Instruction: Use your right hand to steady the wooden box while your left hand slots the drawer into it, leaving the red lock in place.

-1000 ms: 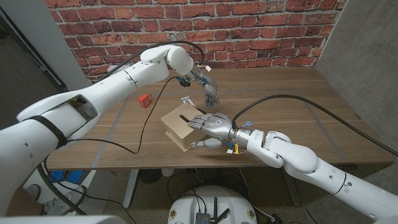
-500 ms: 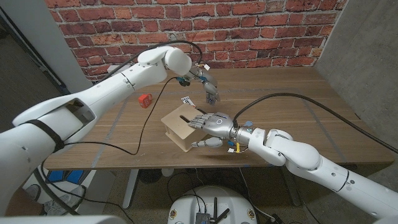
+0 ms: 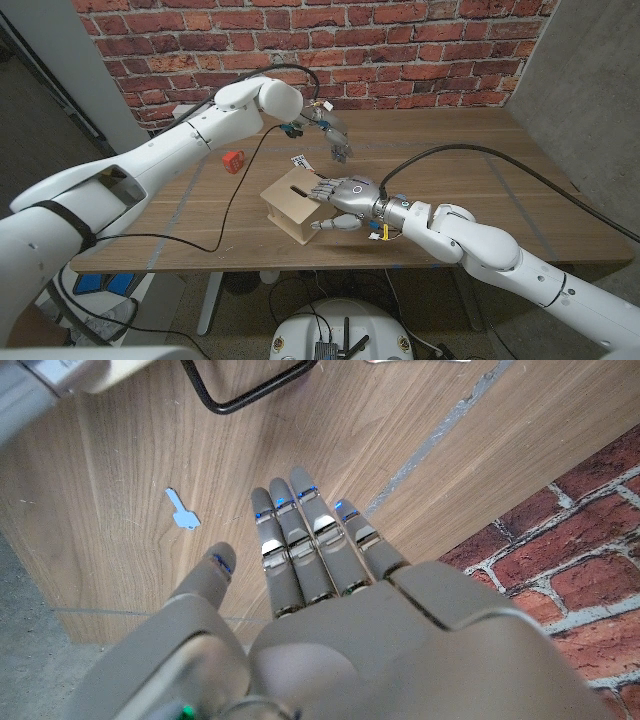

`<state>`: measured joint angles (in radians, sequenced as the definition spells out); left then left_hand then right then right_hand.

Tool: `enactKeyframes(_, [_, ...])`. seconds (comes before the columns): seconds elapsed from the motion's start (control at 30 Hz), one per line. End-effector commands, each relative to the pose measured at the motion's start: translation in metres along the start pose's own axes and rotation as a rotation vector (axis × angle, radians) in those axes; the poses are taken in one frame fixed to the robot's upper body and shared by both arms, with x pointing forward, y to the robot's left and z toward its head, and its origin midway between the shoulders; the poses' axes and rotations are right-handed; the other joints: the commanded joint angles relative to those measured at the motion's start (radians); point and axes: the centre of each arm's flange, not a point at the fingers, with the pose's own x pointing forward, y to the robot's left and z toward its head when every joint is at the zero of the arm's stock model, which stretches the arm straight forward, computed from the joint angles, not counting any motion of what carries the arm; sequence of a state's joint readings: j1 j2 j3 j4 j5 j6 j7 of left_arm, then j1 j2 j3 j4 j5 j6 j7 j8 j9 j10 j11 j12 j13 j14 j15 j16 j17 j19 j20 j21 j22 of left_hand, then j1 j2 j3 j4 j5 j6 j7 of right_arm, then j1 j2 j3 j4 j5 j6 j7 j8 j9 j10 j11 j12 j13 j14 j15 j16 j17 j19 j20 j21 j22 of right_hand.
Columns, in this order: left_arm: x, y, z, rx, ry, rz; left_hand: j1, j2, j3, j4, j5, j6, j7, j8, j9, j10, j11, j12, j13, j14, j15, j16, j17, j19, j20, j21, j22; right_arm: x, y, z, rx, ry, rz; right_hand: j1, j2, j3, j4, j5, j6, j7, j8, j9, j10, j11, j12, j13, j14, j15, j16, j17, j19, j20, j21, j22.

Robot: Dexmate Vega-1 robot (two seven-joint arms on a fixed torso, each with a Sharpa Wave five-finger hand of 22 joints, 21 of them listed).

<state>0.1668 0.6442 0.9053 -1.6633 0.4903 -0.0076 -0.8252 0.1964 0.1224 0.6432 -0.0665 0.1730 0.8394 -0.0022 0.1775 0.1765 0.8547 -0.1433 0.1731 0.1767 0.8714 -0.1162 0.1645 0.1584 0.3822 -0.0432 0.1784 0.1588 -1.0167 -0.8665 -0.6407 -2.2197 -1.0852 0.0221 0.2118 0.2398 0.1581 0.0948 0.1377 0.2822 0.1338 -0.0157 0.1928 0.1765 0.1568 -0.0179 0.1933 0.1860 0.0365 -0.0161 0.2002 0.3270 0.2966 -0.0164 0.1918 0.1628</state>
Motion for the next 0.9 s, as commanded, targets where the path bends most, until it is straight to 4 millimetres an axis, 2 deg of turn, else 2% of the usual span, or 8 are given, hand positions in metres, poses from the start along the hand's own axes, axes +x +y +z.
enactKeyframes(0.03, [-0.006,0.001,-0.007,-0.014,0.019,0.041,-0.009,0.001,0.007,-0.005,0.000,-0.008,0.000,0.003,0.002,-0.006,-0.002,0.006,0.003,-0.007,-0.079,0.005,0.002,-0.001,-0.135,0.000,0.003,-0.002,-0.009,-0.004,0.019,0.024,-0.030,0.006,0.009,-0.001,0.006,0.007,0.003,0.004,0.006,0.004,0.008,0.001,0.004,0.003,0.012,0.001,0.007,0.002,0.008,0.000,-0.005,0.004])
enactKeyframes(0.57, [-0.027,0.000,-0.016,-0.097,0.064,0.165,-0.014,0.001,0.020,-0.017,0.000,-0.032,0.000,0.000,0.003,-0.032,0.002,0.003,0.003,-0.036,-0.076,0.002,0.002,-0.003,-0.135,0.000,0.003,-0.010,-0.023,-0.019,0.085,0.077,-0.100,0.006,0.009,-0.001,0.006,0.007,0.003,0.004,0.006,0.004,0.008,0.001,0.004,0.003,0.012,0.001,0.007,0.002,0.008,0.000,-0.005,0.004])
enactKeyframes(0.9, [-0.041,-0.003,-0.022,-0.177,0.093,0.283,-0.017,0.006,0.044,-0.038,-0.001,-0.075,-0.003,-0.002,0.004,-0.089,0.013,0.000,0.003,-0.091,-0.049,0.001,0.001,-0.007,-0.131,0.001,0.003,-0.020,-0.026,-0.038,0.161,0.126,-0.157,0.006,0.009,-0.001,0.006,0.007,0.003,0.004,0.006,0.004,0.008,0.001,0.004,0.003,0.012,0.001,0.007,0.002,0.008,0.000,-0.005,0.004])
